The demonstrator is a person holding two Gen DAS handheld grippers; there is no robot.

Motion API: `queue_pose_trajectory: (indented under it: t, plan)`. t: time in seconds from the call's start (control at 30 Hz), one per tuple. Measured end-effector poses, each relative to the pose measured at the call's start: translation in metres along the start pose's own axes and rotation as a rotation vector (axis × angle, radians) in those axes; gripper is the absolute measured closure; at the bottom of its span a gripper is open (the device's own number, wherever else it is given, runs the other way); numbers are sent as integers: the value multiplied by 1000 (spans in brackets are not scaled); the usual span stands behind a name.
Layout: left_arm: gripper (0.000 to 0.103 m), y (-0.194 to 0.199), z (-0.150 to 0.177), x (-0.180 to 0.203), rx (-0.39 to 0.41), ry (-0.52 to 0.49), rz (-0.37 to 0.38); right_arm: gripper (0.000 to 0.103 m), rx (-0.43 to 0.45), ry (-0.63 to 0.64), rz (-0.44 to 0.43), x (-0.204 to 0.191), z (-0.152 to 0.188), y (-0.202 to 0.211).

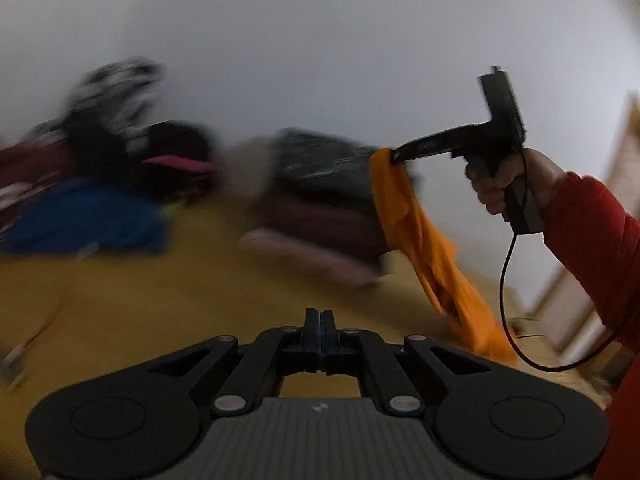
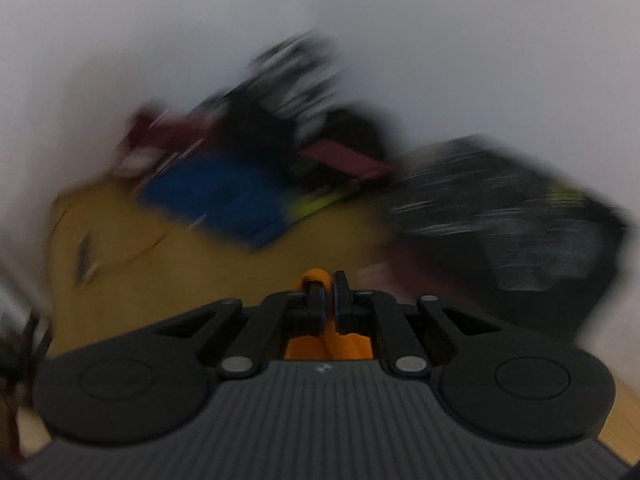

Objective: Fold clothes

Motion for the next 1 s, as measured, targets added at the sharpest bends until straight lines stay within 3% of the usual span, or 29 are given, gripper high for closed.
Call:
queue_pose_trajectory:
  t: [0.07,0.13,0.2,0.27,0.3,0.43,0.53,0.63,0.67,0.7,0.77,0.87,1.0]
  plan:
    - [101,42,7,-26,30,12,-70,96,-47,98,-47,-36,9,-65]
    - [92,74,6,-40,66,-30,-135,96,-60,112,-67,-71,18,-94]
    - [73,90,9,-50,85,-115,-187,96,-87,62,-92,-87,36,-111]
    - [29,88,8,-51,81,-205,-197,96,-119,-17,-128,-91,55,-125]
    - [23,85,12,-51,69,-248,-188,95,-129,-53,-129,-97,70,-124]
    - [23,45,19,-47,20,-354,-87,93,-201,-159,-166,-102,125,-137]
    - [23,26,38,-48,22,-355,4,91,-331,-89,-240,-106,169,-128]
    - [23,9,33,-36,41,-350,103,55,-354,-113,-307,-114,201,-99]
    - [23,0,28,-30,42,-356,123,30,-346,-138,-309,-99,206,-88]
    - [23,-9,24,-24,40,-365,143,14,-338,-162,-311,-84,211,-78]
    - [23,-34,16,-4,31,-389,192,17,-320,-213,-326,-57,221,-62]
    - [22,-103,-1,33,11,-456,274,17,-325,-271,-386,-34,244,-47]
    - [20,-222,-8,109,-93,-586,469,17,-337,-320,-398,9,282,-25]
Point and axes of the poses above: each gripper's, at about its wrist camera, not at the fingertips, and y roughly against the way its jaws point, x to its right, z to its underside, the point moved 8 cm from there along -y, roughly the way its jaws point, and after that the axes turned 12 degrees about -y, right-handed, at the moved point
